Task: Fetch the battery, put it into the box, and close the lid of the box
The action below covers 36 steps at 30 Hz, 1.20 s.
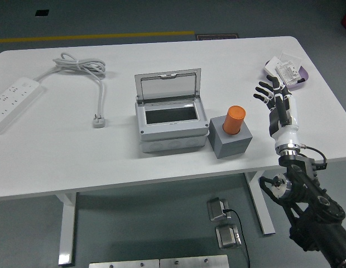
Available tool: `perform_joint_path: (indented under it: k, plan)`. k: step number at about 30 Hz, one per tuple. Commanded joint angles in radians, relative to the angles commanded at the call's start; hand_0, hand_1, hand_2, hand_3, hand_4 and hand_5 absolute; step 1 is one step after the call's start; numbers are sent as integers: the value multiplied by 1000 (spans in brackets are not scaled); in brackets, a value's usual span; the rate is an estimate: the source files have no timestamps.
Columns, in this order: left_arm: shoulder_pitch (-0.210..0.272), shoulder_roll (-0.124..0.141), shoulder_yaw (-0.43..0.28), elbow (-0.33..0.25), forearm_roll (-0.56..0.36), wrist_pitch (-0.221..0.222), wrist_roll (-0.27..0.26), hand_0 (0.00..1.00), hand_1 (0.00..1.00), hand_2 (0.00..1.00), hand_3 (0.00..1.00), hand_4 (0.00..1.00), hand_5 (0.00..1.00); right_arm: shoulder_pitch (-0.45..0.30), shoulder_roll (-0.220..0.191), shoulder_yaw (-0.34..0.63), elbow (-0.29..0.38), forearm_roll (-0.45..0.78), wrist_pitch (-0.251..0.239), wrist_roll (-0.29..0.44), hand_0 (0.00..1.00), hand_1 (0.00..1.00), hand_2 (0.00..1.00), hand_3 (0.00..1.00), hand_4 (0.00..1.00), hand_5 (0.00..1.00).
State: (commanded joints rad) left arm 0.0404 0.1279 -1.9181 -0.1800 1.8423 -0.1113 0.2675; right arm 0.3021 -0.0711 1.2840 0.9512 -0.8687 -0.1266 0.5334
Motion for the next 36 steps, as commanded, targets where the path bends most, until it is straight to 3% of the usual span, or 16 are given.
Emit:
perform_joint_path:
  k: [3, 4, 9, 10, 33, 34, 36]
  plan:
    - [0, 0, 0, 0, 0, -1, 0, 672, 714, 611, 567, 686, 212, 5, -2, -7, -4, -20, -7, -6, 567, 592, 586, 673, 915, 652]
    - [0, 0, 0, 0, 0, -1, 0, 672, 714, 597, 568, 684, 212, 7, -3, -10, -6, -31, -10, -9, 624, 611, 587, 661, 926, 669]
    - [0, 0, 3, 0, -3, -4, 1, 672, 714, 597, 568, 684, 212, 20, -9, -31, -12, -89, -18, -28, 624, 611, 587, 661, 926, 669]
    - [0, 0, 3, 0, -3, -5, 1, 672, 711, 587, 566, 681, 209, 23, -10, -37, -13, -101, -19, -32, 714, 649, 611, 661, 967, 722]
    - [-1, -5, 9, 0, -6, -13, -10, 670, 707, 564, 567, 676, 205, 19, -23, -123, -9, -223, -9, -78, 680, 666, 620, 675, 978, 702]
    - [-1, -5, 9, 0, -5, -13, -11, 671, 703, 563, 568, 675, 204, 18, -22, -125, -9, -225, -9, -78, 687, 666, 605, 677, 950, 538]
    - [-1, -6, 10, 0, -5, -13, -12, 671, 703, 563, 568, 675, 204, 16, -22, -128, -9, -231, -9, -80, 687, 666, 605, 677, 950, 538]
